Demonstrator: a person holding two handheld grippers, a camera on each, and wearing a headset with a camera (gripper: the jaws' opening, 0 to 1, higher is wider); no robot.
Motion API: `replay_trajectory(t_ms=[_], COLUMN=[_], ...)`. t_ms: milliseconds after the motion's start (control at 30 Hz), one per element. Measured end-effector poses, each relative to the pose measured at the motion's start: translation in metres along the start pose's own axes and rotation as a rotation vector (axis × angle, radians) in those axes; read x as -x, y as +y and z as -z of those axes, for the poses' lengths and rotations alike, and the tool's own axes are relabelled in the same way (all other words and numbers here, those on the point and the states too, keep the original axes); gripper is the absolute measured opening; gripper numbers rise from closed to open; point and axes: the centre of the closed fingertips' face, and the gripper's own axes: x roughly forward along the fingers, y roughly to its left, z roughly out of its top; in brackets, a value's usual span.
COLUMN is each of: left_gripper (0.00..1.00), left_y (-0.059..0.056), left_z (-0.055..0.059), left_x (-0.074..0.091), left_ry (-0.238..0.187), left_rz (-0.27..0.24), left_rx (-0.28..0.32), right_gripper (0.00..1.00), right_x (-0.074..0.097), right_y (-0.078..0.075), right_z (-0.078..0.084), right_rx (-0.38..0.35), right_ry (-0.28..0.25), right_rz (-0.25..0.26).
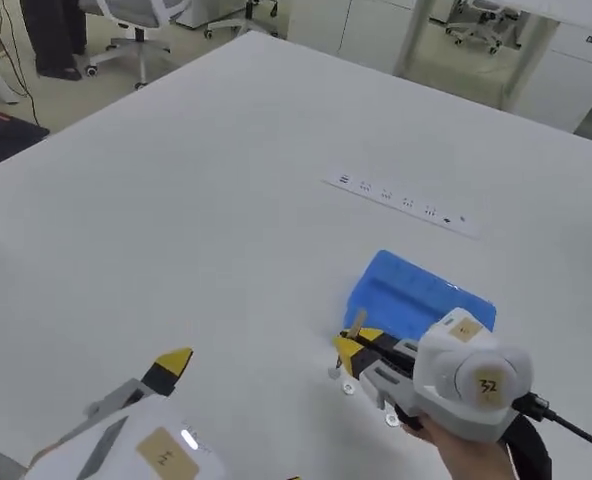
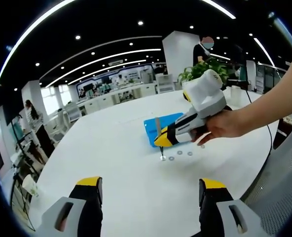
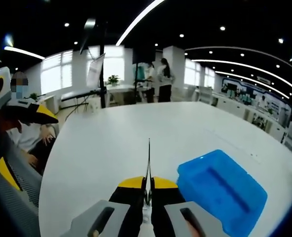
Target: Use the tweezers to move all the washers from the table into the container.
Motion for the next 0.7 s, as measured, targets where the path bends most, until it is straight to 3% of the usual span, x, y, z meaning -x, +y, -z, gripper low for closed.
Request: replay_trajectory(t_ms=[200, 267, 433, 533, 700], left_gripper=[0.81, 0.81, 0.8, 0.8, 0.8], left_y=[0.0, 0.0, 0.001, 0.001, 0.001], left_z=[-0.001, -0.001, -0.002, -0.002, -0.001], left_x=[0.0, 0.001, 0.002, 0.002, 0.001], left_ry=[-0.006, -0.007, -0.018, -0.014, -0.013], left_rz=[-0.001, -0.001, -0.005, -0.008, -0.006], left_rx=[0.0, 0.0, 0.003, -0.001, -0.003], right_gripper=[0.0, 0.0, 0.01, 0.02, 0.03], right_x=[0.01, 0.013, 0.016, 0.018, 0.02], right_y=[0.002, 0.001, -0.002, -0.005, -0.013], right_z=[-0.012, -0.016, -0.013, -0.014, -0.015], right_rx=[-0.034, -0.014, -0.024, -0.118, -0.178], right_ry=[-0.023, -0.034, -0.033, -0.058, -0.11], right_rz=[0.006, 0.021, 0.037, 0.046, 0.064])
